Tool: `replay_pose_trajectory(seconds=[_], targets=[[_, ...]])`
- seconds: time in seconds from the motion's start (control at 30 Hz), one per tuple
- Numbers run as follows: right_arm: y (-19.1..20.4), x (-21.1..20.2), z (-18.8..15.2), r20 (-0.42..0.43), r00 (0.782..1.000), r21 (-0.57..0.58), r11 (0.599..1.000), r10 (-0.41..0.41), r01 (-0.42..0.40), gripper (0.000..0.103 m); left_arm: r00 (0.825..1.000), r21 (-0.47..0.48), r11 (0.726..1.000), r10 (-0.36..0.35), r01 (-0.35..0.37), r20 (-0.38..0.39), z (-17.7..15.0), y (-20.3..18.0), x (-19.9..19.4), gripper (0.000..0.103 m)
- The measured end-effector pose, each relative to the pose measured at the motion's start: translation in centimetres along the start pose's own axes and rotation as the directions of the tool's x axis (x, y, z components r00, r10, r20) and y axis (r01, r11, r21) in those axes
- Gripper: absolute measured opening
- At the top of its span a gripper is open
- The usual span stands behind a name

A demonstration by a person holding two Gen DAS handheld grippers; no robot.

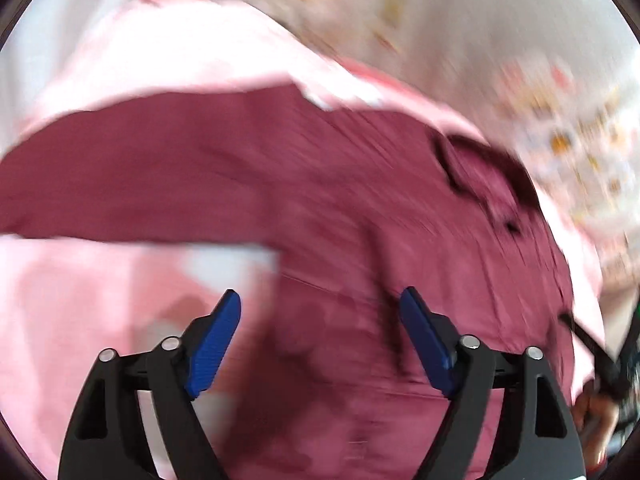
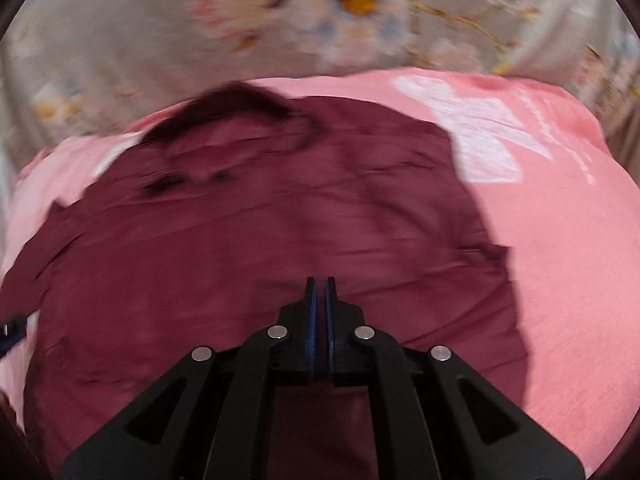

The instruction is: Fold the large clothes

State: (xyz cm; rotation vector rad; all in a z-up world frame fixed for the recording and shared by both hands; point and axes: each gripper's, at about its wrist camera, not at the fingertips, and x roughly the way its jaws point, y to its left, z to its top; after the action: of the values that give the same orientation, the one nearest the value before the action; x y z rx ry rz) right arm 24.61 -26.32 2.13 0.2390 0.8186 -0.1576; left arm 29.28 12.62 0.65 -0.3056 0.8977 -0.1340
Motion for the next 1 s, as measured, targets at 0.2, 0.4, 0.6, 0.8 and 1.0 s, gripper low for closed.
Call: replay_pose_trajectory(seconds=[0.2,0.4,0.6,0.8,1.0], targets=[[10.9,1.0,-2.3,-0.072,0.981,-0.136,0.973,0.178,-0.187,0.004,0.986,-0.213,0.964,0.166,-0.161,0.005,2.1,11.4,-2.3,0.079],[15.3,3.0,-4.5,-0.122,0.977,-0.219,0.956,0.172,-0.196,0.004,0.956,-0.390,0.881,0.294,-0.268,0.008,2.5,21.2,-3.7,0.079],[14.4,3.7,-5.2,-0.133,0.970,-0.164,0.961,0.201,-0.222,0.003,0.962,-0.530,0.822,0.271,-0.208,0.043,3.3,25.7,-3.9,0.076],[13.9,2.6,-5.0,-0.099,0.972,-0.147,0.963,0.213,-0.226,0.010,0.978,-0.390,0.912,0.182,-0.128,0.104,7.0,21.0,-3.7,0.002],[10.6,-0.9,-4.3,-0.012,0.978,-0.100,0.973,0.206,-0.206,0.026,0.968,-0.043,0.998,0.058,-0.049,0.243,10.3,5.5,-7.9,0.001]])
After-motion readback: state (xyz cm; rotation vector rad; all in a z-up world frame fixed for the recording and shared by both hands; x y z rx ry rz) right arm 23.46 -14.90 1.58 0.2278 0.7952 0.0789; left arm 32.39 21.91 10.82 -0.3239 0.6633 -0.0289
